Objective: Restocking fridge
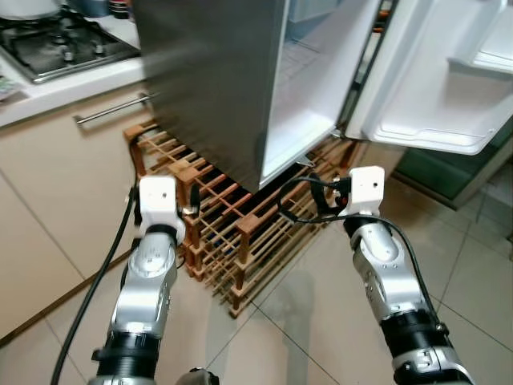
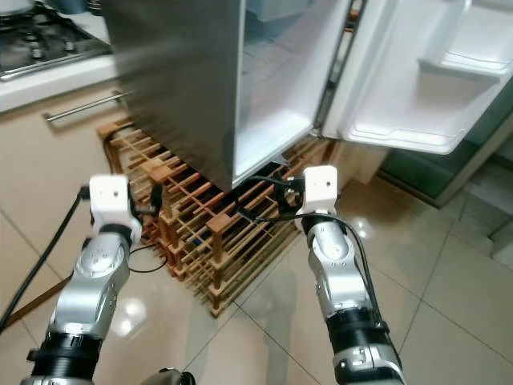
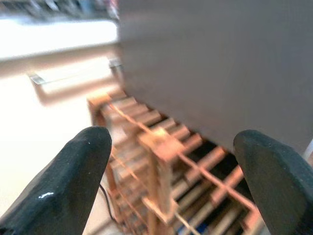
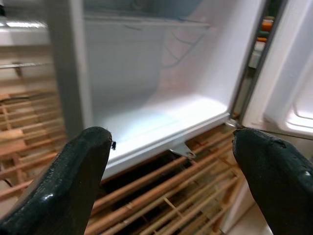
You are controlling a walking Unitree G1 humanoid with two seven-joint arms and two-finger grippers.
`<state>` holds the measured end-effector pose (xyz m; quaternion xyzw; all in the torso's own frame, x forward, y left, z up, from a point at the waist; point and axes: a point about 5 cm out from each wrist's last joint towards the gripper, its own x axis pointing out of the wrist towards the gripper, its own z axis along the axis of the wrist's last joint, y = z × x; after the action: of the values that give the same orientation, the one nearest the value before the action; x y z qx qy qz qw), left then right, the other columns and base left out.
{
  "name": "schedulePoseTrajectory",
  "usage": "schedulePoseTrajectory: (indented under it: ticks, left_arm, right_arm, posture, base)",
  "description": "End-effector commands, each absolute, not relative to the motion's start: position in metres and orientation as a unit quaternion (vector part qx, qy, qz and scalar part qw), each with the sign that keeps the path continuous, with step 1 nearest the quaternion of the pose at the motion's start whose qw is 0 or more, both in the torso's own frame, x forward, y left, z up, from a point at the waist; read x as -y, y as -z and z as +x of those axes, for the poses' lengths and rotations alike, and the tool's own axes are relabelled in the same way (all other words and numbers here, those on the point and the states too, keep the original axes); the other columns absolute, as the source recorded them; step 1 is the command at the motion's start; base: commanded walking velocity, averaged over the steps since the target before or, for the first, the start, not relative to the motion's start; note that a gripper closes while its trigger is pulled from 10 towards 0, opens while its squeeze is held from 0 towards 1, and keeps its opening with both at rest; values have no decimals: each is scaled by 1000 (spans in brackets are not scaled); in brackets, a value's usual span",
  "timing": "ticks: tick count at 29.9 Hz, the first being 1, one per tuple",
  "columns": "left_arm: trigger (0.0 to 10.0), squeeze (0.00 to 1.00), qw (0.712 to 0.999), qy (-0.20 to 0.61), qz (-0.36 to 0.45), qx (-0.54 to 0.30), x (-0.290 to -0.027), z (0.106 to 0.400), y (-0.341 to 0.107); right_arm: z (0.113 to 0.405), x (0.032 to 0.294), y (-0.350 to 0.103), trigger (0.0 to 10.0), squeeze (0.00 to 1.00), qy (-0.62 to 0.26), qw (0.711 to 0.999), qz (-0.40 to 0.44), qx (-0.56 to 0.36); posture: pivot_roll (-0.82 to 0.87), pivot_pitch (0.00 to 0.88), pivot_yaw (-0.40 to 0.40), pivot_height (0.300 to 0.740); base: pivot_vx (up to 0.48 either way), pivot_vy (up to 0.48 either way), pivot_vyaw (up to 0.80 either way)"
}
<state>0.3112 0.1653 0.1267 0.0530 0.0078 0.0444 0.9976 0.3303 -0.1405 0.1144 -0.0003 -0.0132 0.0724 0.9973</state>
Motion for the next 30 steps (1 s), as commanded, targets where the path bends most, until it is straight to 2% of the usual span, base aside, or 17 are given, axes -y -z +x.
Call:
schedulePoseTrajectory:
  ticks: [1, 3, 7, 11, 23, 29, 30]
  left_arm:
    - [10000, 0, 997, -54, 50, -15, -168, 309, -124]
    - [10000, 0, 997, -66, 46, -13, -170, 311, -128]
    - [10000, 0, 996, -72, 49, -11, -170, 313, -129]
    - [10000, 0, 991, -110, 67, -25, -182, 316, -126]
    - [10000, 0, 990, -109, 89, -7, -184, 314, -131]
    - [10000, 0, 985, -146, 87, -25, -195, 306, -120]
    - [10000, 0, 984, -139, 109, -12, -193, 306, -123]
  right_arm:
    - [331, 142, -112, 10000, 0, -64, 998, 11, 8]
    - [331, 131, -116, 10000, 0, -79, 997, 12, 20]
    - [331, 128, -116, 10000, 0, -86, 996, 10, 22]
    - [327, 129, -108, 10000, 0, -86, 996, 21, 10]
    - [324, 127, -98, 10000, 0, -96, 995, 35, -6]
    - [326, 128, -104, 10000, 0, -107, 994, 29, 9]
    - [326, 128, -103, 10000, 0, -108, 994, 27, 8]
  posture:
    - [-32, 0, -33, 740]
    - [-46, 0, -25, 740]
    - [-50, 0, -23, 740]
    - [-56, 0, -19, 740]
    - [-7, 0, -25, 740]
    - [-9, 0, -49, 740]
    - [-7, 0, -52, 740]
  base:
    - [0, 0, 563]
    - [0, 0, 550]
    - [0, 0, 538]
    - [0, 0, 530]
    - [0, 0, 507]
    - [0, 0, 496]
    - [0, 0, 494]
